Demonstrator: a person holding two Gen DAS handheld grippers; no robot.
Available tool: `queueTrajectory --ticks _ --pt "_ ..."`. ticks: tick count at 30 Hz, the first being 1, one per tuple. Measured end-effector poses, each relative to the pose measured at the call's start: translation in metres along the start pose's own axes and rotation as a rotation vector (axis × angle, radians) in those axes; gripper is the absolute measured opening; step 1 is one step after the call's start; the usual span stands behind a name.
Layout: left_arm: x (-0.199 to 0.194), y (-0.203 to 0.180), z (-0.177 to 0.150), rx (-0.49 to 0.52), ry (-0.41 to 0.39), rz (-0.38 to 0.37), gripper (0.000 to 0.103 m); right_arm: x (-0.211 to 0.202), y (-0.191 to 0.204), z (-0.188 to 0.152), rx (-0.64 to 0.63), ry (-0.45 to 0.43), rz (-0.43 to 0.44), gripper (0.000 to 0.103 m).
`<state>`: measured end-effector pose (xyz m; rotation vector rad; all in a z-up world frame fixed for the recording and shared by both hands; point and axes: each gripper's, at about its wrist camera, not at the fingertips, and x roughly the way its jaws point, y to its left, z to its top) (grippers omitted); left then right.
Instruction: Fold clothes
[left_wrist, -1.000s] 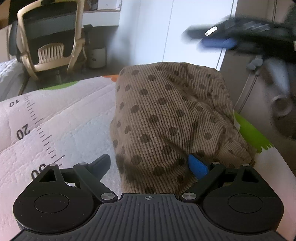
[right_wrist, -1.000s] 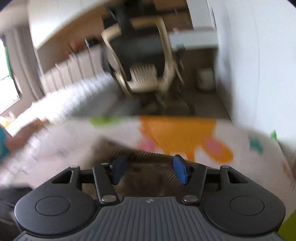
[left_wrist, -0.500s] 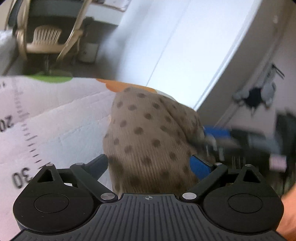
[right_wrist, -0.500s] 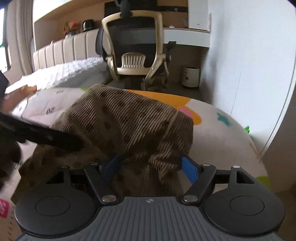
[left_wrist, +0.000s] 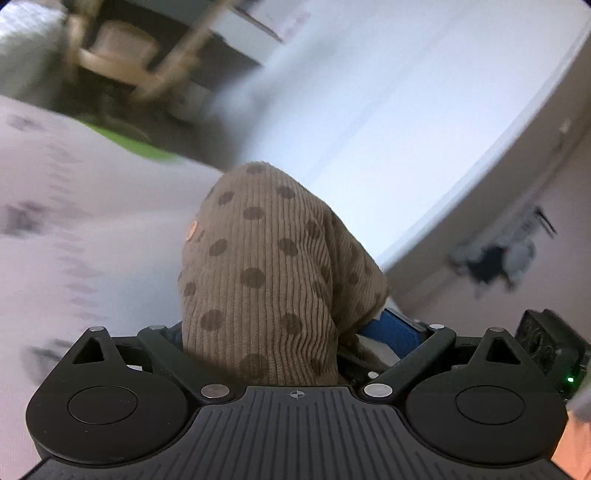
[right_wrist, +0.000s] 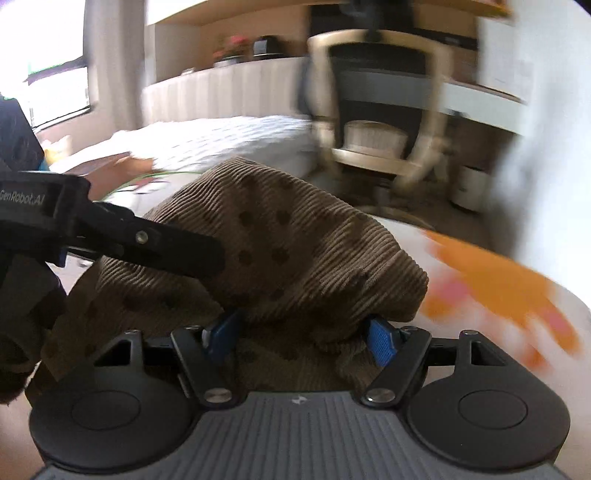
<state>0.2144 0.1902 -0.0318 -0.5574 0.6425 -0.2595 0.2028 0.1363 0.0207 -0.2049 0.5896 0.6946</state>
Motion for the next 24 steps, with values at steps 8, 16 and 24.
queueTrajectory --ticks 8,16,24 --pt "-0.113 0.105 0.013 -0.05 -0.188 0.345 0.099 0.099 0.085 0.049 -0.015 0.012 0.14 0.089" --pt "-0.158 0.11 -0.026 -0.046 -0.164 0.472 0.099 0.078 0.07 0.049 -0.019 0.054 0.084 0.091" --pt "-0.154 0.101 -0.043 0.056 -0.168 0.539 0.1 0.069 0.099 0.098 -0.145 -0.083 0.011 0.091"
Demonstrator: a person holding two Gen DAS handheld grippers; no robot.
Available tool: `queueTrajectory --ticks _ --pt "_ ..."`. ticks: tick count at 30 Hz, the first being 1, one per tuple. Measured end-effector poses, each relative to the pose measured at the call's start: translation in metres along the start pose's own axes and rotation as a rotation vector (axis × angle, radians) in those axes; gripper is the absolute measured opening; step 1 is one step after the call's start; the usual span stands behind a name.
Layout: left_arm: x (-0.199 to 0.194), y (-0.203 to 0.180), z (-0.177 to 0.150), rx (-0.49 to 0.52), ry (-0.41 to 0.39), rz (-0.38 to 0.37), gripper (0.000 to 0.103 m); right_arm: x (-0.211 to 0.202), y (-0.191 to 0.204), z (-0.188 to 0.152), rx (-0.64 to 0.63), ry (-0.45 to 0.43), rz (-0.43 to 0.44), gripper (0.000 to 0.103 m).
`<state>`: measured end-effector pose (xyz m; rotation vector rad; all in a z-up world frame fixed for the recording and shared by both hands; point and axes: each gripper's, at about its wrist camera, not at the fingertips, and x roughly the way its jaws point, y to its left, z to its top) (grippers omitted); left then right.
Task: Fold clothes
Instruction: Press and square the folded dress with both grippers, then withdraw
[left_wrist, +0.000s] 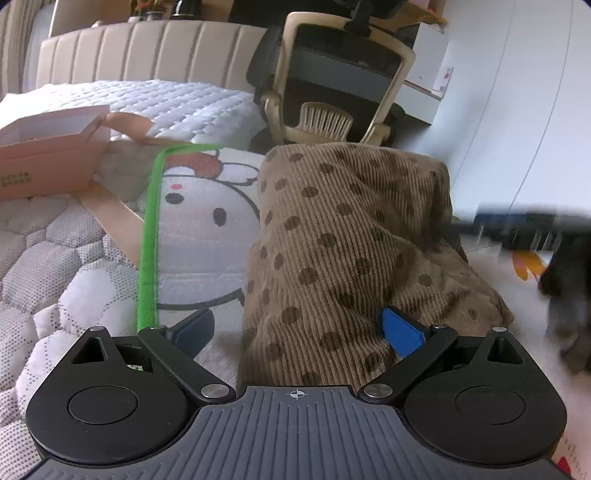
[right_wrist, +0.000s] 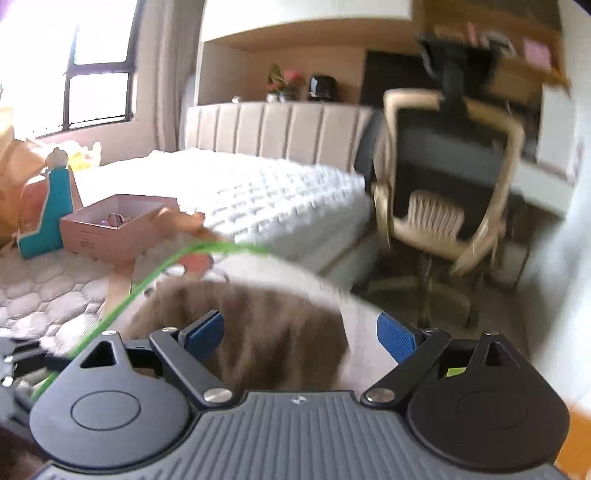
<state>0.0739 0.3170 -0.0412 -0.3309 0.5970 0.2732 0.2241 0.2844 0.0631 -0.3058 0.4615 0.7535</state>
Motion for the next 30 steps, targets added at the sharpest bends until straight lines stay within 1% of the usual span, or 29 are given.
queueTrajectory --ticks 3,4,5,7,9,11,13,14,15,17,18,20,21,23,26,27,28,30 --pt "0.002 0.002 -0.001 -0.006 -0.002 -0.003 0.101 0.027 0.013 0.018 -0.057 0.012 -0.02 0.091" --pt "0.003 0.004 -0.001 -0.009 -0.002 -0.005 0.101 0.042 0.015 0.016 -0.07 0.046 -0.045 0.092" --pt "0.003 0.004 -0.001 -0.011 -0.003 -0.003 0.101 0.053 0.014 0.01 -0.08 0.061 -0.066 0.093" --pt "0.002 0.003 -0.002 -0.003 -0.014 0.002 0.101 0.074 0.012 -0.001 -0.092 0.089 -0.103 0.099" --pt "-0.001 0.0 -0.004 0.011 -0.028 -0.002 0.101 0.069 0.001 -0.001 -0.027 0.096 -0.095 0.099" --pt "-0.003 -0.003 -0.004 0.028 -0.031 -0.003 0.102 0.053 -0.006 0.001 0.015 0.076 -0.114 0.099" --pt "-0.003 -0.005 -0.004 0.041 -0.03 0.002 0.102 0.038 -0.007 0.001 0.004 0.051 -0.146 0.099" --pt "-0.003 -0.006 -0.004 0.047 -0.03 0.005 0.102 0.034 -0.008 -0.002 -0.017 0.053 -0.177 0.099" --pt "-0.002 -0.006 -0.004 0.044 -0.026 0.003 0.102 0.034 -0.01 -0.007 -0.037 0.073 -0.209 0.099" --pt "-0.001 -0.003 -0.004 0.027 -0.017 -0.004 0.103 0.045 -0.019 -0.02 -0.061 0.149 -0.259 0.1" --pt "-0.001 -0.002 -0.003 0.024 -0.015 -0.007 0.103 0.049 -0.024 -0.026 -0.051 0.175 -0.268 0.1" --pt "0.0 -0.002 -0.003 0.024 -0.015 -0.008 0.103 0.051 -0.033 -0.035 -0.012 0.2 -0.297 0.1" --pt "-0.001 -0.003 -0.004 0.03 -0.018 -0.007 0.103 0.046 -0.036 -0.036 0.016 0.188 -0.29 0.099" --pt "-0.001 -0.004 -0.004 0.037 -0.019 0.0 0.103 0.026 -0.038 -0.036 0.068 0.135 -0.275 0.099" --pt "-0.001 -0.002 -0.004 0.027 -0.013 -0.005 0.103 -0.016 -0.031 -0.031 0.134 0.025 -0.191 0.099" --pt "0.0 -0.001 -0.003 0.019 -0.009 -0.009 0.103 -0.026 -0.028 -0.032 0.144 0.011 -0.143 0.101" --pt "0.001 0.001 -0.003 0.012 -0.005 -0.014 0.103 -0.032 -0.023 -0.035 0.139 0.017 -0.096 0.103" --pt "0.002 0.003 -0.003 0.001 0.001 -0.02 0.103 -0.034 -0.011 -0.048 0.089 0.072 -0.047 0.103"
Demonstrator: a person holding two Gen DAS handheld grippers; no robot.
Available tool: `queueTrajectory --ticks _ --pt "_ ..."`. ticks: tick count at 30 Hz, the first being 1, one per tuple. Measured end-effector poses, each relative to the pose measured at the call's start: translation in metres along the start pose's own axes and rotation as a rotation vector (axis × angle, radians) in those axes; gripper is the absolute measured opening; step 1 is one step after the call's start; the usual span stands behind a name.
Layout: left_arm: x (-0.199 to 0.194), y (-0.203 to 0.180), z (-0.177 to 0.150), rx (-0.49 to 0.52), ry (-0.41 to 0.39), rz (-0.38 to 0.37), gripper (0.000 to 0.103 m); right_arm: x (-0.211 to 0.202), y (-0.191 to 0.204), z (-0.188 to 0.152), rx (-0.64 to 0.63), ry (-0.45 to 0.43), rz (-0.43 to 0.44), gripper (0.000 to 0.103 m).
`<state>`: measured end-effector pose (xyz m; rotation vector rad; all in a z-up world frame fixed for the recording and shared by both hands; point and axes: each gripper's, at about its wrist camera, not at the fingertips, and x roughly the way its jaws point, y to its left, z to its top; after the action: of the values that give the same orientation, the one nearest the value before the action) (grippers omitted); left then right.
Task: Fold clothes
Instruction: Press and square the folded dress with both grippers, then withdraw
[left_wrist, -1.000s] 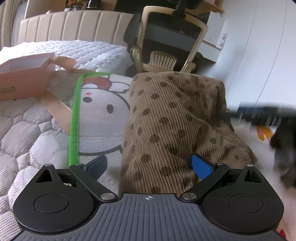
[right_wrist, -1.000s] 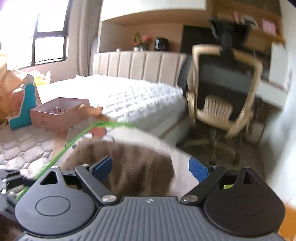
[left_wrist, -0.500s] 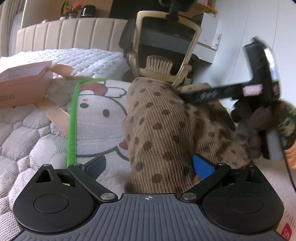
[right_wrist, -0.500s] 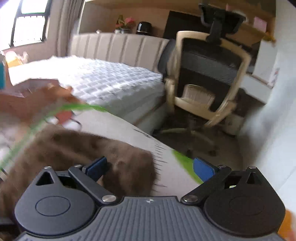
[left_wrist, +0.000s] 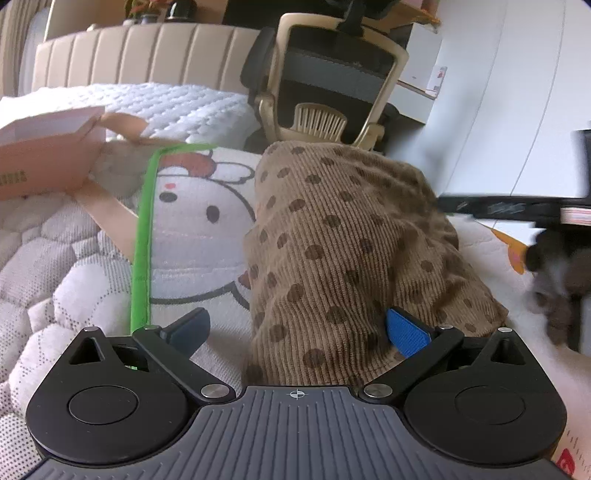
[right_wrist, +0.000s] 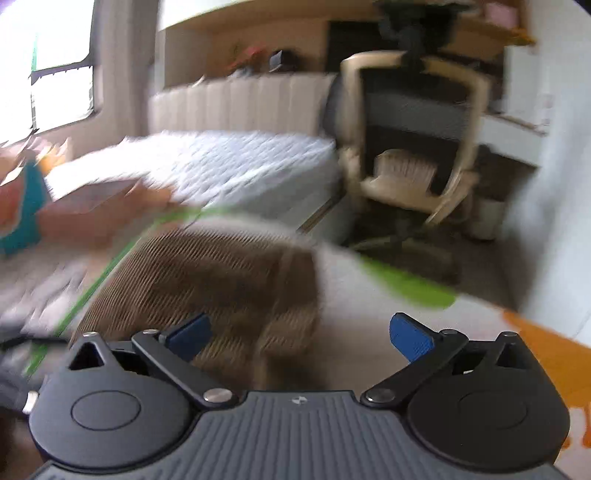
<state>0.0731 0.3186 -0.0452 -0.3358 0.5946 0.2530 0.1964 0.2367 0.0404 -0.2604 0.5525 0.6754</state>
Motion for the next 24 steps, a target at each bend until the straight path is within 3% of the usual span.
queueTrajectory --ticks 3,7,11,13,15,18,21,24 --pt "0.0 0.0 0.0 -0.001 0.0 0.001 0.103 0.01 0.011 -0.029 -0.073 0.063 -0.027 0.103" --pt "-0.011 0.003 0.012 -0.003 -0.027 -0.041 0.103 0.012 -0.001 -0.038 0.018 0.046 0.014 0.103" --pt "-0.033 -0.013 0.048 0.072 -0.139 -0.131 0.103 0.008 -0.008 -0.04 0.041 0.048 0.059 0.103" --pt "-0.028 -0.028 0.068 0.126 -0.157 -0.183 0.103 -0.003 -0.01 -0.042 0.04 0.034 0.079 0.103" --pt "-0.008 -0.038 0.087 0.129 -0.108 -0.24 0.103 -0.013 -0.013 -0.045 0.032 0.037 0.122 0.103" --pt "0.046 -0.038 0.102 0.054 0.057 -0.255 0.103 -0.017 -0.016 -0.053 -0.035 0.07 0.164 0.103" --pt "0.075 -0.036 0.104 0.032 0.093 -0.252 0.103 -0.02 -0.012 -0.059 -0.08 0.07 0.143 0.103" --pt "0.078 -0.034 0.109 -0.05 0.098 -0.256 0.103 -0.028 -0.007 -0.061 -0.078 0.062 0.142 0.103"
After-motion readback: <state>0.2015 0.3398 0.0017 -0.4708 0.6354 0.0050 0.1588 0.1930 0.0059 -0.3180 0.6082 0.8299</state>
